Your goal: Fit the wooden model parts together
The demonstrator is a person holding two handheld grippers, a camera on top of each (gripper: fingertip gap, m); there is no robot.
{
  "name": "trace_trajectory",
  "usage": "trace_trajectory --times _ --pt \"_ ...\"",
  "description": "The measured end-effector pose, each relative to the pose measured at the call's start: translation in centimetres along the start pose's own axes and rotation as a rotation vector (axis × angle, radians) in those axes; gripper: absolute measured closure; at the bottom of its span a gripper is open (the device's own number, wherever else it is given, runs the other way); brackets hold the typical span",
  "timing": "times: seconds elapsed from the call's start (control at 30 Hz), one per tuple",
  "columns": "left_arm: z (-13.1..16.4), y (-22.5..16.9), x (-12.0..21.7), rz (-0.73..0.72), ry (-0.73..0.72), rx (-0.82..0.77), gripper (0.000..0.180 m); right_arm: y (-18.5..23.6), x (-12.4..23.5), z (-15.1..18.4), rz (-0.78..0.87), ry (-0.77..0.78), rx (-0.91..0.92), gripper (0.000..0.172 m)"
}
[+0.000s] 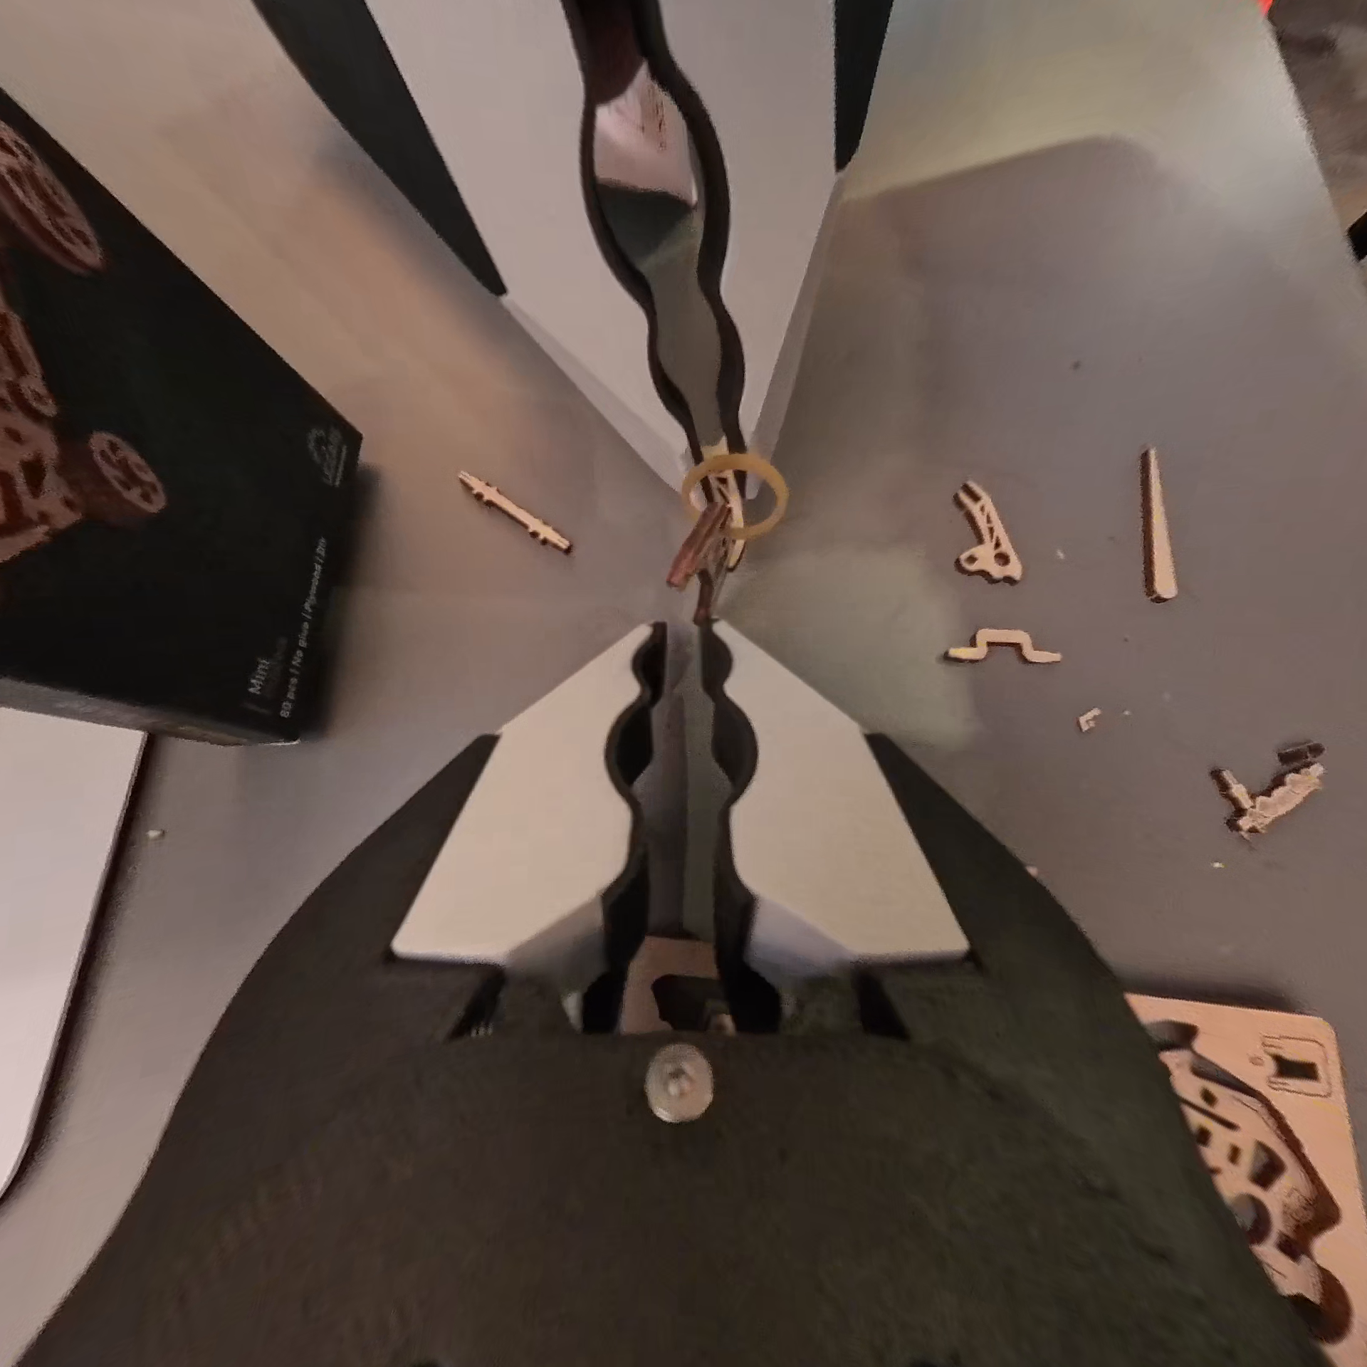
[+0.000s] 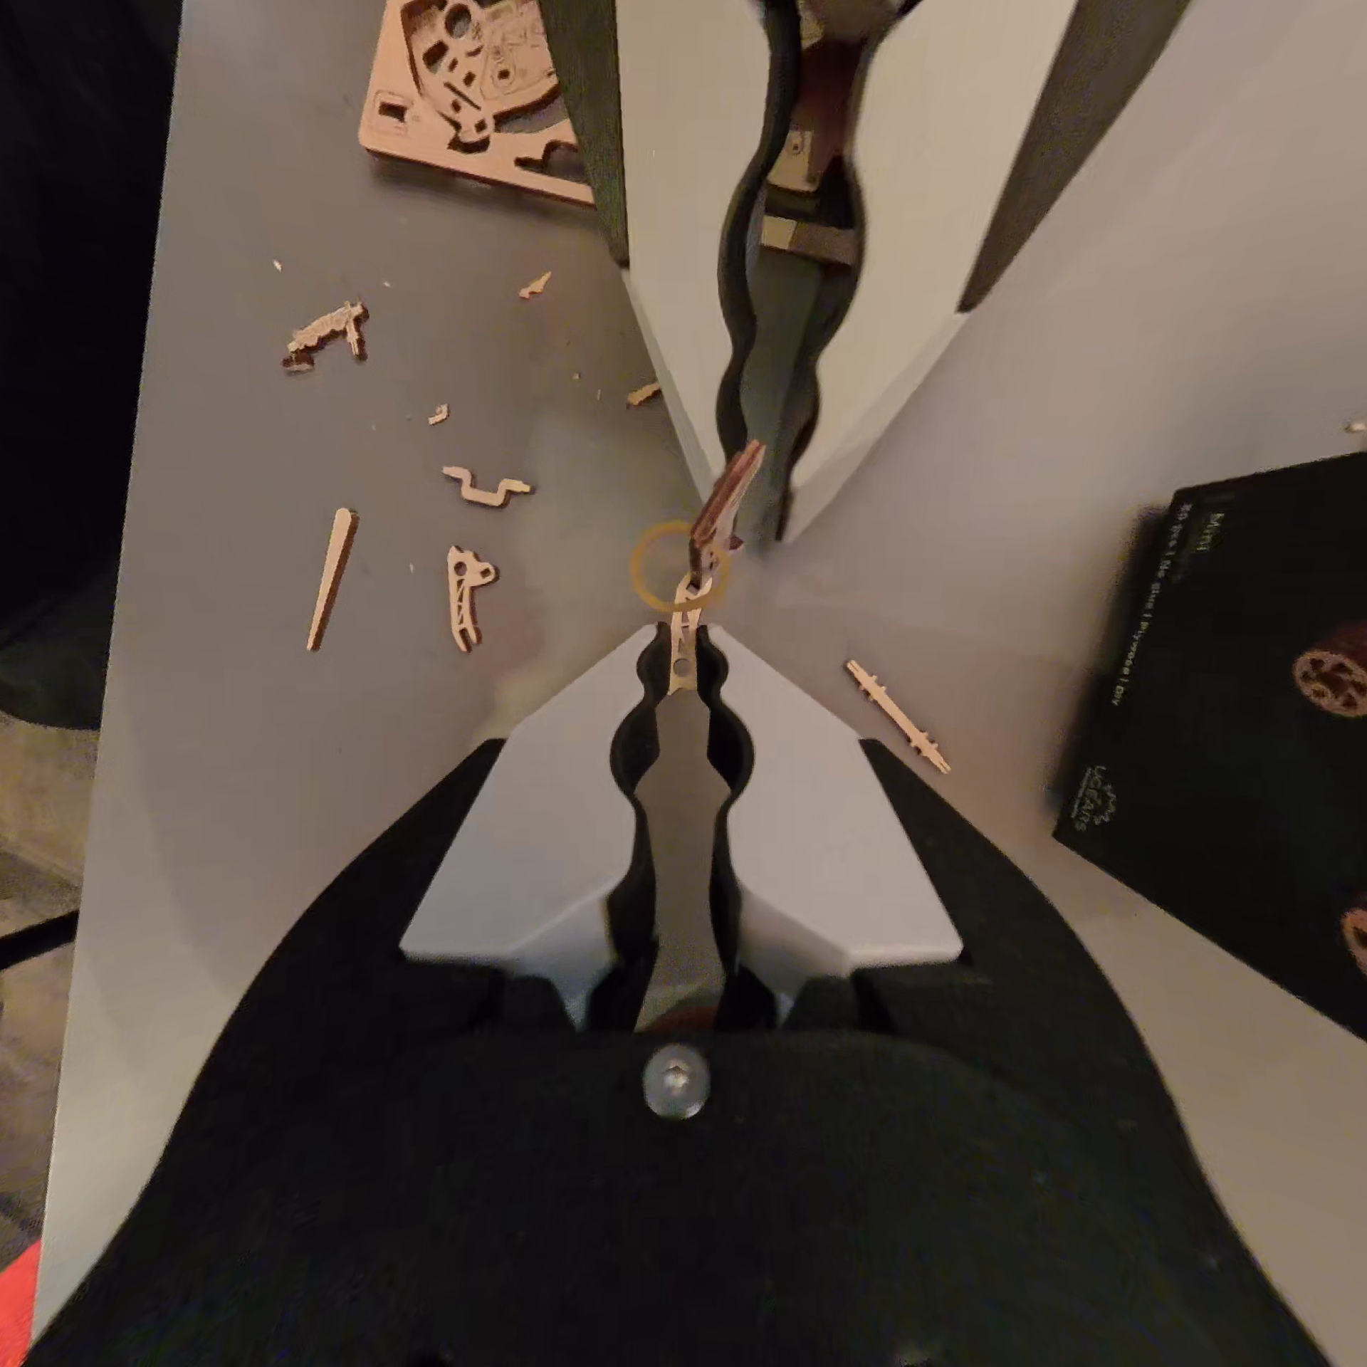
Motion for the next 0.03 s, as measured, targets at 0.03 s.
trace_trajectory --times 0.03 --pt "0.00 -0.06 -0.14 0.002 0.009 -0.007 0.176 0.01 -0.06 0.09 0.006 -0.011 -0.007 0.168"
Point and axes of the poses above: each gripper's, where its closed fingertips meet, x back along the fingers, z out of its underside, y = z × x across the jaws, the point moved 8 cm from there along x, back along the fingers, and after that the axes turned 10 degrees about x, right-handed, at the moved point
